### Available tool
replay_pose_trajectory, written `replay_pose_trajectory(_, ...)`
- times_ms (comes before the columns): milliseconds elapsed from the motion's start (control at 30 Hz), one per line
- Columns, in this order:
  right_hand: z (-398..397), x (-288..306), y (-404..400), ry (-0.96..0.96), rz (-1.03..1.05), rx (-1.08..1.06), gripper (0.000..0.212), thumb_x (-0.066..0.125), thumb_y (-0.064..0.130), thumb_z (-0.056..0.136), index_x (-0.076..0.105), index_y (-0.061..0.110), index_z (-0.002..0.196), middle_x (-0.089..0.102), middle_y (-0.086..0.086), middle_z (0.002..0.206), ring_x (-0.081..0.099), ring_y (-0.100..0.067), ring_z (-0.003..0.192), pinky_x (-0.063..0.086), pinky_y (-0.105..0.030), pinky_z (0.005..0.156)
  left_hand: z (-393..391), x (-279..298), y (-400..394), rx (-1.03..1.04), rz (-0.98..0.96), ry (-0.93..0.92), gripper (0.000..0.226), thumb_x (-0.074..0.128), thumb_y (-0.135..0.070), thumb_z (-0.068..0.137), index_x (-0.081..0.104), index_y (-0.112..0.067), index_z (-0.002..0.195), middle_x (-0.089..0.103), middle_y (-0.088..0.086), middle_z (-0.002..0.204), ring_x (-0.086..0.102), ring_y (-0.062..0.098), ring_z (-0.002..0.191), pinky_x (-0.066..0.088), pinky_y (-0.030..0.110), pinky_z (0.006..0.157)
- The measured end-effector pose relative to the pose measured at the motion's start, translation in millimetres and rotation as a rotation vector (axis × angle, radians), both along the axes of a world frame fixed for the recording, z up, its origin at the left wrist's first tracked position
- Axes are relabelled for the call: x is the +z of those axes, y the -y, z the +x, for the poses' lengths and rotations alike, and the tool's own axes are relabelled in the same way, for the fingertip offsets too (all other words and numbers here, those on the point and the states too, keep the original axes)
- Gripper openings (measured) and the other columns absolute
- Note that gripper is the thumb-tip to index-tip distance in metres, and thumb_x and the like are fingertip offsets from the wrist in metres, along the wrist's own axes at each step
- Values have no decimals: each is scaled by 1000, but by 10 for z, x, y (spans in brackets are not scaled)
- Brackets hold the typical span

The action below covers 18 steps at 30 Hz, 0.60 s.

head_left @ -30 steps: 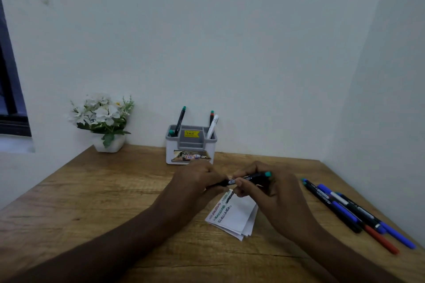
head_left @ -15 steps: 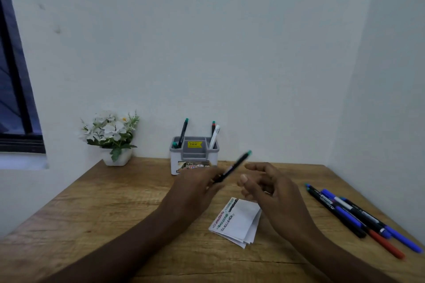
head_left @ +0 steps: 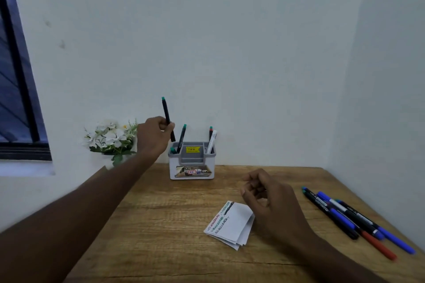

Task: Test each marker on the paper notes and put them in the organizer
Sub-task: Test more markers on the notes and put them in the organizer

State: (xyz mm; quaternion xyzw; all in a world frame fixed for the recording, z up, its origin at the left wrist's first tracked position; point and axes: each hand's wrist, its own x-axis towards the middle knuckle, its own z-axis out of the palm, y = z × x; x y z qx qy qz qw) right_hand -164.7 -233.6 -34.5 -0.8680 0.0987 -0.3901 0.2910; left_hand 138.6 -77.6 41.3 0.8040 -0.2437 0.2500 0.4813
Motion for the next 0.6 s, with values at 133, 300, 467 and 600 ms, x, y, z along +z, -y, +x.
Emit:
replay_pose_trajectory(133, 16, 13, 3, -5, -33, 7, 13, 74, 27, 98, 70, 29, 110, 74, 18, 88, 69, -1, 94, 59, -22, 78, -1, -39, 72, 42, 59, -135, 31, 69, -48, 97, 80, -23, 111, 77, -6, 92, 73, 19, 93, 52, 28, 76)
replay_pose_trajectory(300, 88, 74, 25, -42, -87, -57, 16, 75, 27, 96, 68, 29, 111, 70, 18, 82, 67, 4, 93, 55, -13, 72, 41, 52, 48, 73, 237, -198, 47, 63, -55, 98, 74, -15, 120, 76, 12, 113, 70, 32, 105, 59, 45, 91)
replay_pose_trajectory(467, -47, 260, 339, -292, -291, -326, 17, 64, 22, 102, 68, 16, 117, 75, -1, 102, 70, -17, 95, 59, -34, 84, -389, -2, -70, 140, 298, 216, 63, 58, -57, 99, 56, -9, 140, 67, 17, 130, 53, 44, 126, 49, 55, 96)
replay_pose_trajectory(600, -262, 358, 629, -564, -358, -550, 6, 64, 13, 101, 69, 13, 103, 70, -9, 110, 69, -28, 100, 50, -31, 73, -1039, -328, -122, -258, 271, 440, 34, 62, -50, 90, 66, -32, 119, 68, -8, 116, 57, 25, 112, 48, 44, 91)
